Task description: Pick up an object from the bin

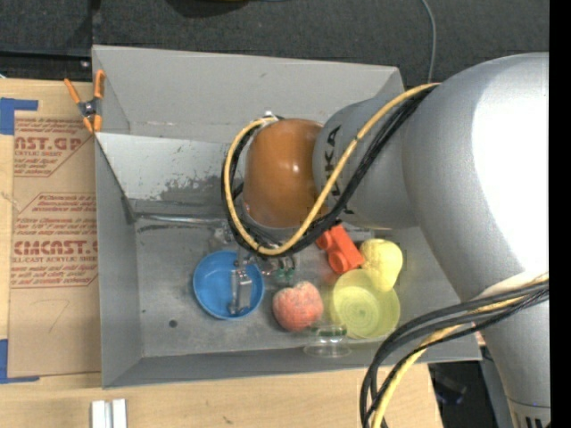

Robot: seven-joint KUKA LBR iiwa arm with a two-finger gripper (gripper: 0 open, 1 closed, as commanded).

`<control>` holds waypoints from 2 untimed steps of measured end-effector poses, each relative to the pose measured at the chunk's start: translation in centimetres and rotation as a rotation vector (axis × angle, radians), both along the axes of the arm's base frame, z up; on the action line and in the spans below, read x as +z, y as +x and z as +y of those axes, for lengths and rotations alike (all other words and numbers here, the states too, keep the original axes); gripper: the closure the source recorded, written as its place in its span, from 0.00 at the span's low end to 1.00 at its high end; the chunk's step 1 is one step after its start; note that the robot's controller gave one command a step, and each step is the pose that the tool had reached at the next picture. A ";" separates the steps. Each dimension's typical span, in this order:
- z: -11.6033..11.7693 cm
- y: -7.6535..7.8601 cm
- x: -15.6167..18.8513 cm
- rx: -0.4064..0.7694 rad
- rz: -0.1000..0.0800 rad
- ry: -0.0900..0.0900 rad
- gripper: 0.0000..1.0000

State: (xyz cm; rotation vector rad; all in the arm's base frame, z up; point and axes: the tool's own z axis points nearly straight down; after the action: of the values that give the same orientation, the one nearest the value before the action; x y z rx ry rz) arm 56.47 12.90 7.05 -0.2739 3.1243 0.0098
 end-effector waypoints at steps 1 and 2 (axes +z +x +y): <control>1.6 1.2 -0.1 0.198 0.005 -0.006 1.00; 1.6 1.2 -0.1 0.198 0.005 -0.005 1.00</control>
Offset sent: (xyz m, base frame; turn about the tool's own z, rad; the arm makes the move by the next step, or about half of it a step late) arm 0.0000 0.0000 0.0000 0.0000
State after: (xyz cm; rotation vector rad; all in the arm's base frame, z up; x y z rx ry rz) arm 57.71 14.54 6.96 -0.5819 3.0878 0.0029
